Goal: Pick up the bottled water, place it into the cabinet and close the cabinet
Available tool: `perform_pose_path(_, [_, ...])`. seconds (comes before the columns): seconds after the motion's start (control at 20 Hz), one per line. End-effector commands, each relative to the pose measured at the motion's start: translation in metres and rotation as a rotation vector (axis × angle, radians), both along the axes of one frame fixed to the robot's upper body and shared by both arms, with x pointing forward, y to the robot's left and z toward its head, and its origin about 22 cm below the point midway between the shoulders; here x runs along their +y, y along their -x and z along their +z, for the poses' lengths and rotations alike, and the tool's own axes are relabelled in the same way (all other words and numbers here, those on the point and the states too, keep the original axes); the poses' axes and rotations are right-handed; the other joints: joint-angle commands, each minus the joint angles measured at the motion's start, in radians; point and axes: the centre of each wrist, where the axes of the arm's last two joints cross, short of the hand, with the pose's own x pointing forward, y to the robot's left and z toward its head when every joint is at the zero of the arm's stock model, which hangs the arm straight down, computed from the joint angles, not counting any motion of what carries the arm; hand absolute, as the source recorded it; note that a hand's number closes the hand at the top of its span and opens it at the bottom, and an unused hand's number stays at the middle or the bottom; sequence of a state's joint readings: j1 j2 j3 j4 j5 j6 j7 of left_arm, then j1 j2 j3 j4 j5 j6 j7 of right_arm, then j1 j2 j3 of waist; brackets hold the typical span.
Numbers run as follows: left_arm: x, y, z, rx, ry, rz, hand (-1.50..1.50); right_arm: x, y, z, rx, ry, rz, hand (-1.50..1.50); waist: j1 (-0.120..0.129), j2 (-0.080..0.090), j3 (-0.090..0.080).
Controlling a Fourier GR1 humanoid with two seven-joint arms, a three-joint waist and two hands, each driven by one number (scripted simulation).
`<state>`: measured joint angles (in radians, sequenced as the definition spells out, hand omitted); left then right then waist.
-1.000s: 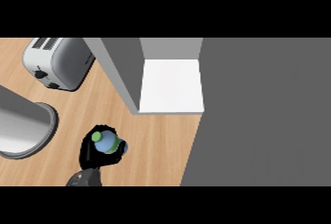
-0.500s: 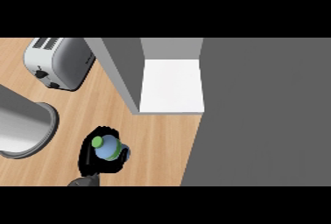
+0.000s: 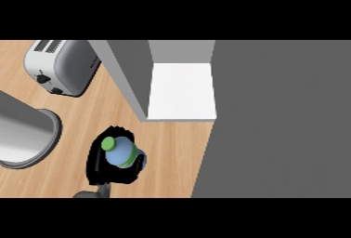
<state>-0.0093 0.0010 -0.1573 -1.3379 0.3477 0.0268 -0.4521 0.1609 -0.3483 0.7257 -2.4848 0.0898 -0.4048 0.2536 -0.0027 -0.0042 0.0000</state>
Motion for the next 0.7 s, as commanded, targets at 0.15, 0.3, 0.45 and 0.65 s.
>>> perform_pose_path(0.15, [-0.029, -0.011, 0.038, -0.052, -0.026, -0.005, 1.5, -0.015, 0.021, 0.018, -0.052, 0.013, -0.022, -1.5, -0.005, 0.001, 0.0])
perform_pose_path(0.3, [-0.039, -0.03, 0.073, -0.043, -0.039, -0.015, 1.5, -0.016, 0.026, 0.028, -0.053, -0.001, -0.007, -1.5, -0.008, -0.001, 0.0])
perform_pose_path(0.45, [-0.06, -0.034, 0.078, -0.024, -0.037, -0.013, 1.5, -0.012, 0.01, 0.012, -0.08, 0.003, -0.023, -1.5, -0.006, 0.002, 0.0])
perform_pose_path(0.65, [-0.072, -0.067, 0.099, -0.078, -0.081, -0.017, 1.5, -0.013, 0.019, 0.018, -0.068, -0.011, -0.026, -1.5, -0.017, 0.002, 0.0])
